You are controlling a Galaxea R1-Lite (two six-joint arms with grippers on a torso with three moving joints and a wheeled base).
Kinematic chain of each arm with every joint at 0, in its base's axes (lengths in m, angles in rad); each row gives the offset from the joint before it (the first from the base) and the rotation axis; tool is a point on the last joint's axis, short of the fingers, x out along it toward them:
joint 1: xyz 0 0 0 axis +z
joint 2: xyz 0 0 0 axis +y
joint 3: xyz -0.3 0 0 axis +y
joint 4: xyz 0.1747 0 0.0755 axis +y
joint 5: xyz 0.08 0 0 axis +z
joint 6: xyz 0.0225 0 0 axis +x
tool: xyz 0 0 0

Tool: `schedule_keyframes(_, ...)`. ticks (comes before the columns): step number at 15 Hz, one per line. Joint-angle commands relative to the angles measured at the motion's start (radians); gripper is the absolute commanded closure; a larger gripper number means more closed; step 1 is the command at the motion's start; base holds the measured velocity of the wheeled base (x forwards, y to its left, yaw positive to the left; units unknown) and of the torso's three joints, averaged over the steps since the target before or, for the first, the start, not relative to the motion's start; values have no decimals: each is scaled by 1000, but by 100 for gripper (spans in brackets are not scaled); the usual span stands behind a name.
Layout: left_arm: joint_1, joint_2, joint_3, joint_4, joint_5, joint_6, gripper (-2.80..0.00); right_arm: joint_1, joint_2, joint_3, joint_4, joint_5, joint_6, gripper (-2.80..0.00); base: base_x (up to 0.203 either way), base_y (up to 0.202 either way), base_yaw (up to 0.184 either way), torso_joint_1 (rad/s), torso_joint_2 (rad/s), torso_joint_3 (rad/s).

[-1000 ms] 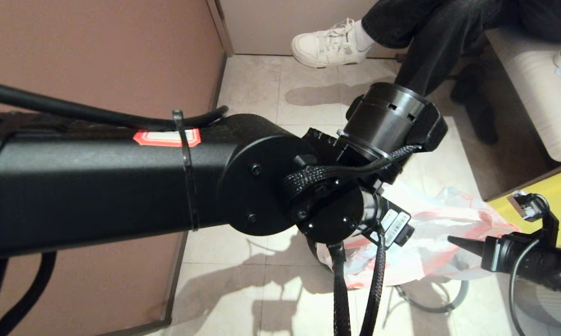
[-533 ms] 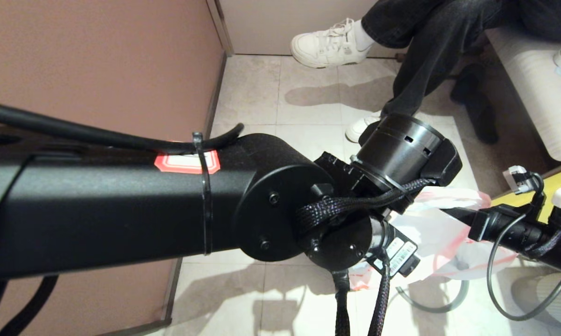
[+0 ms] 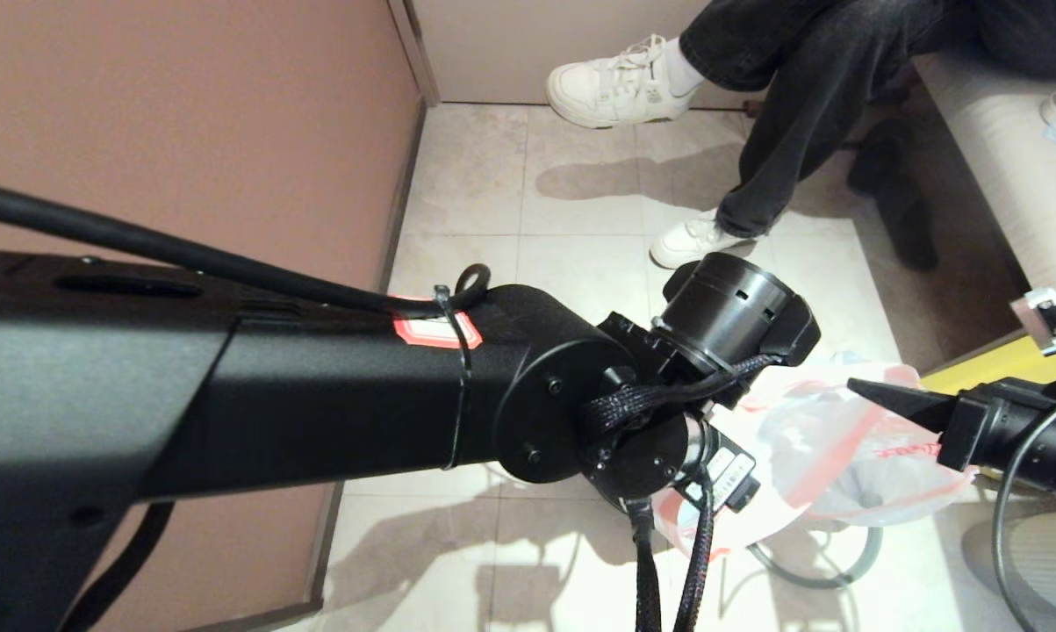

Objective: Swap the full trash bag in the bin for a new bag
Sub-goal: Put the new garbage bag on the trash can

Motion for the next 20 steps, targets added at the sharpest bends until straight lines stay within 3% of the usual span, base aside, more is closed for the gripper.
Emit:
schedule_keyframes(1,15,44,-12,-15,5,1,-280,92,-55,-48,40,-7,-8,0,0,0,0,0,0,0)
schedule_keyframes(5,49,72,-44,-43,49,3,-280,73,-67,-251,183,-27,-51,0,0,0,0,0,0,0)
schedule_keyframes(8,61,69,-42,-43,49,3,-280,59,-58,-265,193,-116,-78,0,0,0,0,0,0,0)
schedule_keyframes(11,75,72,-18,-43,53,-8,-280,59,-62,-268,251,-133,-84,0,0,0,0,0,0,0)
schedule_keyframes(13,91,69,8,-58,70,-17,-280,62,-53,-284,290,-185,-86,0,0,0,0,0,0,0)
schedule_keyframes(14,101,71,9,-80,73,-29,0,64,-41,-315,314,-231,-96,0,0,0,0,0,0,0)
schedule_keyframes(18,145,62,11,-83,107,-97,0,146,-7,-438,534,-511,-126,0,0,0,0,0,0,0)
schedule_keyframes(20,160,61,31,-85,108,-127,0,175,-27,-494,723,-571,-145,0,0,0,0,0,0,0)
